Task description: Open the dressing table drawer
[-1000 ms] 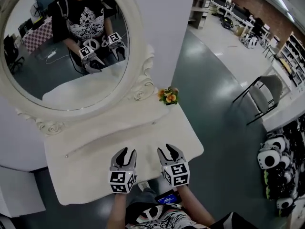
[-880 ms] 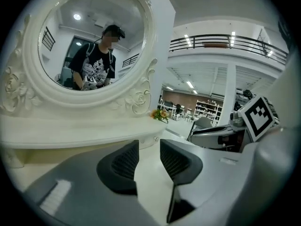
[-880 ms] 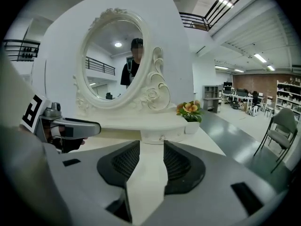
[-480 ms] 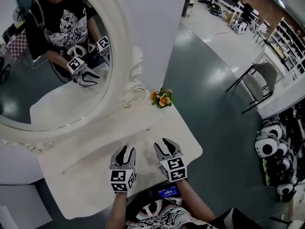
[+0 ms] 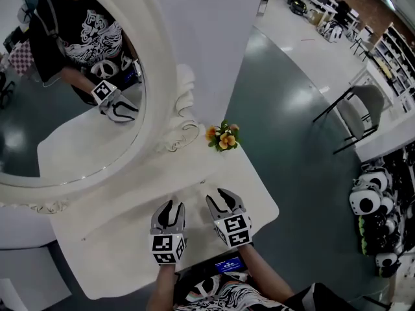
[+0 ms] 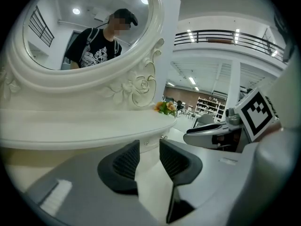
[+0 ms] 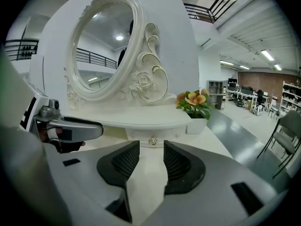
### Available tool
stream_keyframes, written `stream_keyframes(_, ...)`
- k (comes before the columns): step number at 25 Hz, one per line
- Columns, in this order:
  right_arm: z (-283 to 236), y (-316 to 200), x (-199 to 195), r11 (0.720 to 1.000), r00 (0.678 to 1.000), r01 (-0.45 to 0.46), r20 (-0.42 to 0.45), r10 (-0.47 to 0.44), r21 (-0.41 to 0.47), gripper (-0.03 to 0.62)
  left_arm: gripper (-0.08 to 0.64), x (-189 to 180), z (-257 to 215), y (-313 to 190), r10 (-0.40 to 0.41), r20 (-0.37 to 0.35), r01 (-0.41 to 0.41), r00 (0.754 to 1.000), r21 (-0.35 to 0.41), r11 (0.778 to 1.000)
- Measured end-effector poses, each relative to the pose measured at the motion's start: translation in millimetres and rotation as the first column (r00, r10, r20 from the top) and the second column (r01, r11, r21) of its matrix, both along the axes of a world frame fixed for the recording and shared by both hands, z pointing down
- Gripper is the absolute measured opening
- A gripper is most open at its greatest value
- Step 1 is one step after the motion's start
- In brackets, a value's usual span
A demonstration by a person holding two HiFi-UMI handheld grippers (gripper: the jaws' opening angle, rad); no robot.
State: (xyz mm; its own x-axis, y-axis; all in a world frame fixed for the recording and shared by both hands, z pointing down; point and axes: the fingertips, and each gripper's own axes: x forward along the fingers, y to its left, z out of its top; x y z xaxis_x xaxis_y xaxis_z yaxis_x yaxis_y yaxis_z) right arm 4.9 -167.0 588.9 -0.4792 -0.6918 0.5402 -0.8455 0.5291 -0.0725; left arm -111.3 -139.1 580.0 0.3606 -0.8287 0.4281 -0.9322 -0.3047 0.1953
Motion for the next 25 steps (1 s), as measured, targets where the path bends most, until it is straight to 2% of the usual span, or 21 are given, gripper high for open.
stream_keyframes(3, 10, -4, -2, 1.0, 1.0, 0.003, 0.002, -0.003, -0.014, 0.152, 0.129, -2, 11, 0, -0.026, -0.006, 0.026, 1.0, -0.028, 0.999)
stream_keyframes(9, 25, -17, -10, 0.999, 1.0, 0.028, -0.002, -0.028, -0.035, 0.152, 0.129, -1, 31, -6, -0.03, -0.005, 0.029, 1.0, -0.083, 0.996)
stream_keyframes(20, 46, -44, -26, 0.997, 0.998, 0.06, -0.013, -0.061, -0.043, 0.153, 0.129, 0, 44, -16, -0.035, -0.01, 0.034, 0.999, -0.111, 0.993)
stream_keyframes(25, 52, -47, -30, 0.996, 0.996, 0.079, -0.049, -0.08, -0.031, 0.108, 0.126, 0, 48, -15, -0.039, -0.012, 0.038, 0.999, -0.122, 0.992)
